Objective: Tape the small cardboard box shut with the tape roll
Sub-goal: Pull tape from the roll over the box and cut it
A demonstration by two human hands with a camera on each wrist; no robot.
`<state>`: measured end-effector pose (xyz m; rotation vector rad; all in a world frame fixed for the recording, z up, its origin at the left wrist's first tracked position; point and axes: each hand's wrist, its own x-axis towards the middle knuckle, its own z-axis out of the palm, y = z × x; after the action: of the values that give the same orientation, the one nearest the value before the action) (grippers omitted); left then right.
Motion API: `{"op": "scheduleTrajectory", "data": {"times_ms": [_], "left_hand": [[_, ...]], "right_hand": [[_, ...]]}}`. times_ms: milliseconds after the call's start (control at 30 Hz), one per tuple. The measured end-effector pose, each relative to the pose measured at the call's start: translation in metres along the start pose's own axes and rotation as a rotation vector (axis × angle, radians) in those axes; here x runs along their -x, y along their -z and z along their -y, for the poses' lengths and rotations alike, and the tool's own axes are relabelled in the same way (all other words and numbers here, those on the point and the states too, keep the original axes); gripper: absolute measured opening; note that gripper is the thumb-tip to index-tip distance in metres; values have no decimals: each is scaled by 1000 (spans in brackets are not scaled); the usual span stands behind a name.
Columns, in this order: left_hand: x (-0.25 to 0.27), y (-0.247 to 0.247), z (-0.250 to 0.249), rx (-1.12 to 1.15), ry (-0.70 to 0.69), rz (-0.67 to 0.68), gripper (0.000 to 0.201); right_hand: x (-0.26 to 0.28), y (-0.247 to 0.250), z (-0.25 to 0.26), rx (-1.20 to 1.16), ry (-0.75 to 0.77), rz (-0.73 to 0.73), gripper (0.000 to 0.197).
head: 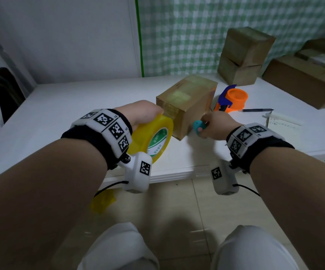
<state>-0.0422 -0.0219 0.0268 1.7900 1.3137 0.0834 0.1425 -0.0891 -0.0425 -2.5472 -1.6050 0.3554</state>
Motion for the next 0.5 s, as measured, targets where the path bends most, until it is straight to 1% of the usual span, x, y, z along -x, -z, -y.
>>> {"op": "scheduleTrajectory", "data": {"times_ms": [100,167,233,300,367,433,500], "left_hand": [[4,-1,-2,4,14,13,43],[7,-3,-4,-26,3,9,41],[10,-6,-7,-66,-22,2,39],[13,-8,-8,-89,-40,-7,40],[14,-10,-9,-65,-55,-10,41],[16,-13,-9,-17,-48,7,38],[16,-17,-9,15,-36,19,39]], "right_hand": [[6,17,0,-222,-36,-83,27],[10,25,3,-476,-52,-123,17],[14,33,7,-717,-57,-128,21],[19,41,12,-881,-47,-81,29],[25,48,18,-965,-22,-54,24],[29,53,24,-1001,-3,-74,15],[31,55,28,-1032,2,-79,11]]}}
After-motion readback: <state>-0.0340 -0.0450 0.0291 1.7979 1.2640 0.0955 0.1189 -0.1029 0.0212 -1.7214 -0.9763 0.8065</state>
